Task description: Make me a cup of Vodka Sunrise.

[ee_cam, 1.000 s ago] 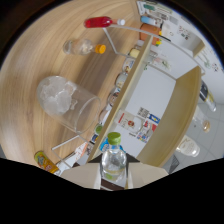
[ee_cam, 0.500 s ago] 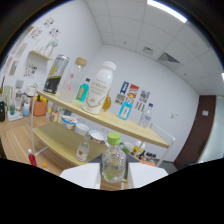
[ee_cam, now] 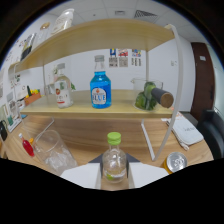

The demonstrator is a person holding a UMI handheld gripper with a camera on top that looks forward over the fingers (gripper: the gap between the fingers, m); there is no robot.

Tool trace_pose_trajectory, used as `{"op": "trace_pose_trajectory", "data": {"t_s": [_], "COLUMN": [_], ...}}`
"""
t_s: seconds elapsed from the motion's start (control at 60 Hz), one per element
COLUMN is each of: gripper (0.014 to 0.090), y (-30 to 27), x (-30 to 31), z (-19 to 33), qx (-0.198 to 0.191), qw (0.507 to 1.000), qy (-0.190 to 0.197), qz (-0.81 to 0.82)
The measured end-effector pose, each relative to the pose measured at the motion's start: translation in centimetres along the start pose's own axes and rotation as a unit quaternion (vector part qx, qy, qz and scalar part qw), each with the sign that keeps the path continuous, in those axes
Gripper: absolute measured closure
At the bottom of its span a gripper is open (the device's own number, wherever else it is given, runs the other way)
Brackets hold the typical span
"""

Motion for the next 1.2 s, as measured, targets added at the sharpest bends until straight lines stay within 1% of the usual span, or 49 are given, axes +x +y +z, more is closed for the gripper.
{"op": "trace_pose_trajectory", "data": {"t_s": [0.167,0.433,0.583,0.75,0.817,0.883,0.9,0.95,0.983,1.017,1.067,1.117,1.2], "gripper": [0.0688,0.0682,0.0678,0.0663,0.0597,0.0546,0.0510,0.0366,0.0304,0.0259,0.0222,0.0220,0.0195], "y": [2.6,4.5,4.6,5.1,5.4,5.0,4.8,4.2,3.5,2.7,1.5,0.2,-1.6], "x": [0.5,0.0,0.0,0.2,0.4,0.7,0.8,0.8,0.8,0.7,0.4,-0.1,-0.7], "z": [1.9,2.8,2.5,2.1,1.9,1.4,1.2,0.5,-0.2,-0.9,-2.3,-3.7,-6.1], "qx": [-0.029,-0.054,-0.048,-0.054,-0.062,-0.060,-0.060,-0.062,-0.058,-0.053,-0.049,-0.043,-0.037], "qw": [1.000,0.999,0.999,0.998,0.998,0.998,0.998,0.997,0.997,0.998,0.997,0.998,0.997], "qy": [0.000,-0.001,0.005,0.012,0.019,0.028,0.031,0.038,0.042,0.046,0.052,0.054,0.068], "qz": [0.007,0.007,0.004,0.011,0.006,0.005,0.006,0.008,0.006,0.004,0.004,0.001,-0.003]}}
